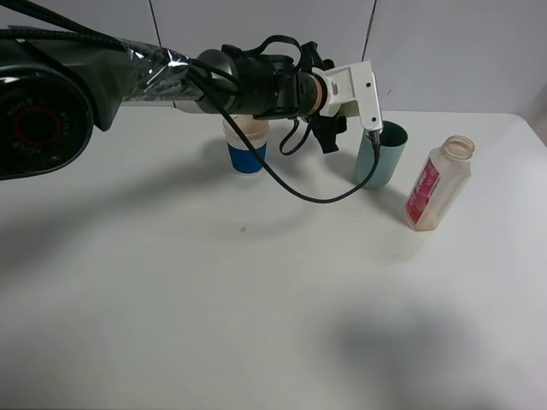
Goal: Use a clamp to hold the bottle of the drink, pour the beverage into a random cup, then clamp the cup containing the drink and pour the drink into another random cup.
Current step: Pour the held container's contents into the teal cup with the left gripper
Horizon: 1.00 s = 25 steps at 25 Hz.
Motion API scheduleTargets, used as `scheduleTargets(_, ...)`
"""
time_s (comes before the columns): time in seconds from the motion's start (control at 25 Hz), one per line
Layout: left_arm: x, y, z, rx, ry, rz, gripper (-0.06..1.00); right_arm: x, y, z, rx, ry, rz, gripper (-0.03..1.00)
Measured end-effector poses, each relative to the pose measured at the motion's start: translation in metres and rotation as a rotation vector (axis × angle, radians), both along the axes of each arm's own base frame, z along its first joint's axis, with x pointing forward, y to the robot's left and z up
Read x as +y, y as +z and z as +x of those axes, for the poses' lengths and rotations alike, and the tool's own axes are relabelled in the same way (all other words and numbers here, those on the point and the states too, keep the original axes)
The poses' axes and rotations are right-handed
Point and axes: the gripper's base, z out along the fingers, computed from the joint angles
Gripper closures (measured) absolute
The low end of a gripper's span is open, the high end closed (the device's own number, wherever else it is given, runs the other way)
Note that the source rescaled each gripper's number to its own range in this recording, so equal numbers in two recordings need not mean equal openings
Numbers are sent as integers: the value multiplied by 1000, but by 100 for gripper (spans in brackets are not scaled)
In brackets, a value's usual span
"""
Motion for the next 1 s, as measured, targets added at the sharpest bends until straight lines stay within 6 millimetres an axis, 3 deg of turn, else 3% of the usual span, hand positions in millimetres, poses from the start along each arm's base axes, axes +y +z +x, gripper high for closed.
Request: scheduleTargets(1.0, -4, 3, -4, -75, -29, 103, 92, 0, 0, 0, 0, 0, 0, -3)
